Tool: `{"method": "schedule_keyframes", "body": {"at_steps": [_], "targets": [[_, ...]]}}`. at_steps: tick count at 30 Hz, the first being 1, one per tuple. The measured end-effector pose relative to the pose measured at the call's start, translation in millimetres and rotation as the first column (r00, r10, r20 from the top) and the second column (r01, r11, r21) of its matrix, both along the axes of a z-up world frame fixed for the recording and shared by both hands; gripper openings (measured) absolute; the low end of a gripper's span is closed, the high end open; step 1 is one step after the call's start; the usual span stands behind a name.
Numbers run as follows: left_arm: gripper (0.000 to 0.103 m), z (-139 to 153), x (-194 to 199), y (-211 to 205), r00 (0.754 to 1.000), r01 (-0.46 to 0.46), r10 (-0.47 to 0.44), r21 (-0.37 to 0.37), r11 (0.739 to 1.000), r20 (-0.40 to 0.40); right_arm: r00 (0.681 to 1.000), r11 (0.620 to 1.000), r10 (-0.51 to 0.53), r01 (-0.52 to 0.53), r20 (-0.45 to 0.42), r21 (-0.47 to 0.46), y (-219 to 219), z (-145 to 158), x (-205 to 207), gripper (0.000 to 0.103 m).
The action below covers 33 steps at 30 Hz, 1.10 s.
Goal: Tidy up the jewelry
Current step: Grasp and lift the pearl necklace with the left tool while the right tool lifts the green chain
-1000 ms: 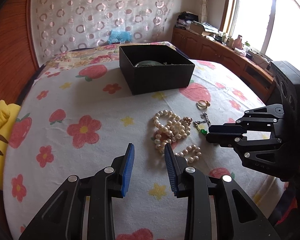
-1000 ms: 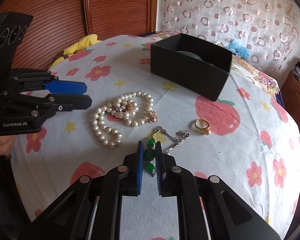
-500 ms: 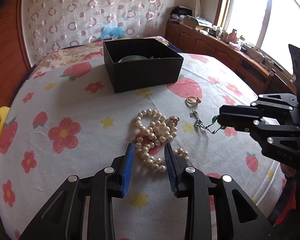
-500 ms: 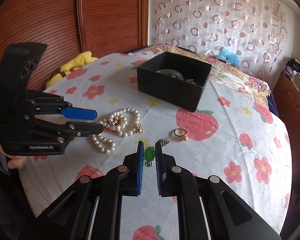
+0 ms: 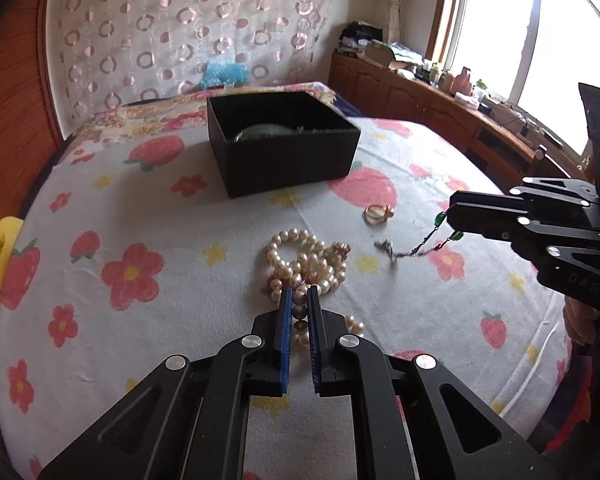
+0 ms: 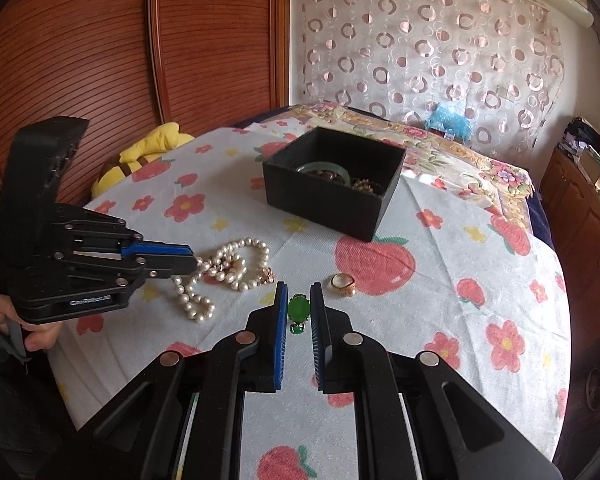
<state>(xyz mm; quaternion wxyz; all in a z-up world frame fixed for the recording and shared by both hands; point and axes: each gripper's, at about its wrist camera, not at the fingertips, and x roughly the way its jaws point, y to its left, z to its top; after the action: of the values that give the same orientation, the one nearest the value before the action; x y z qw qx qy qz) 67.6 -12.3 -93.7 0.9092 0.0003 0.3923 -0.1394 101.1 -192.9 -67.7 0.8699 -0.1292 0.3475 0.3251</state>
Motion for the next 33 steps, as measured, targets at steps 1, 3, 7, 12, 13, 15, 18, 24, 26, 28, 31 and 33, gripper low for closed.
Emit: {"method": "schedule_keyframes", "body": {"at_steps": [1, 3, 7, 12, 13, 15, 18, 24, 26, 28, 31, 33], "targets": [[0.007, 3.9, -2.2, 0.4, 1.0, 0.0, 0.0, -0.003, 1.0, 0.009, 1.0, 1.0, -0.001, 0.001, 0.003, 0.002, -0.1, 1.1, -0.2, 0.013], [0.007, 15.1, -7.0, 0.3, 0.999, 0.004, -0.003, -0.013, 1.0, 0.038, 1.0, 1.0, -0.004, 0.004, 0.011, 0.007, -1.2, 6.4, 0.1, 0.013], [0.007, 37.5, -14.2, -0.3, 0.996, 0.01, -0.008, -0.023, 1.0, 0.091, 1.0, 1.0, -0.007, 0.006, 0.025, 0.01, -3.0, 14.6, 1.0, 0.013], [0.007, 65.4, -17.3, 2.6, 0.988, 0.012, -0.007, -0.028, 1.0, 0.153, 0.999, 1.0, -0.008, 0.008, 0.033, 0.013, -2.5, 20.4, 2.3, 0.013], [0.007, 70.4, -17.6, 3.7, 0.986, 0.01, -0.005, -0.029, 1.0, 0.165, 0.999, 1.0, -0.008, 0.008, 0.034, 0.014, -2.1, 21.1, 2.3, 0.013], [0.007, 81.7, -17.2, 6.6, 0.982, 0.006, 0.0, -0.031, 1.0, 0.189, 0.999, 1.0, -0.008, 0.007, 0.038, 0.016, -1.7, 23.2, 3.2, 0.013], [0.007, 94.7, -15.9, 10.6, 0.976, -0.001, 0.008, -0.031, 1.0, 0.217, 0.999, 1.0, -0.009, 0.008, 0.043, 0.019, -0.7, 26.6, 5.1, 0.013], [0.007, 118.1, -11.4, 15.6, 0.963, -0.011, 0.018, -0.027, 1.0, 0.27, 0.998, 1.0, -0.011, 0.009, 0.058, 0.028, -0.2, 36.3, 9.4, 0.013], [0.007, 123.4, -9.7, 15.7, 0.96, -0.013, 0.02, -0.027, 1.0, 0.281, 0.998, 0.999, -0.013, 0.011, 0.06, 0.032, -0.3, 38.5, 11.2, 0.013], [0.007, 129.9, -7.1, 15.8, 0.956, -0.014, 0.021, -0.027, 1.0, 0.293, 0.998, 0.999, -0.014, 0.012, 0.061, 0.035, 0.3, 40.5, 12.7, 0.013], [0.007, 138.3, -4.6, 15.5, 0.95, -0.014, 0.022, -0.027, 1.0, 0.31, 0.998, 0.999, -0.016, 0.014, 0.063, 0.041, -0.1, 43.6, 15.3, 0.013], [0.007, 142.7, -3.1, 14.6, 0.948, -0.014, 0.021, -0.025, 1.0, 0.319, 0.998, 0.999, -0.017, 0.014, 0.066, 0.043, -0.3, 45.7, 16.6, 0.013]]}}
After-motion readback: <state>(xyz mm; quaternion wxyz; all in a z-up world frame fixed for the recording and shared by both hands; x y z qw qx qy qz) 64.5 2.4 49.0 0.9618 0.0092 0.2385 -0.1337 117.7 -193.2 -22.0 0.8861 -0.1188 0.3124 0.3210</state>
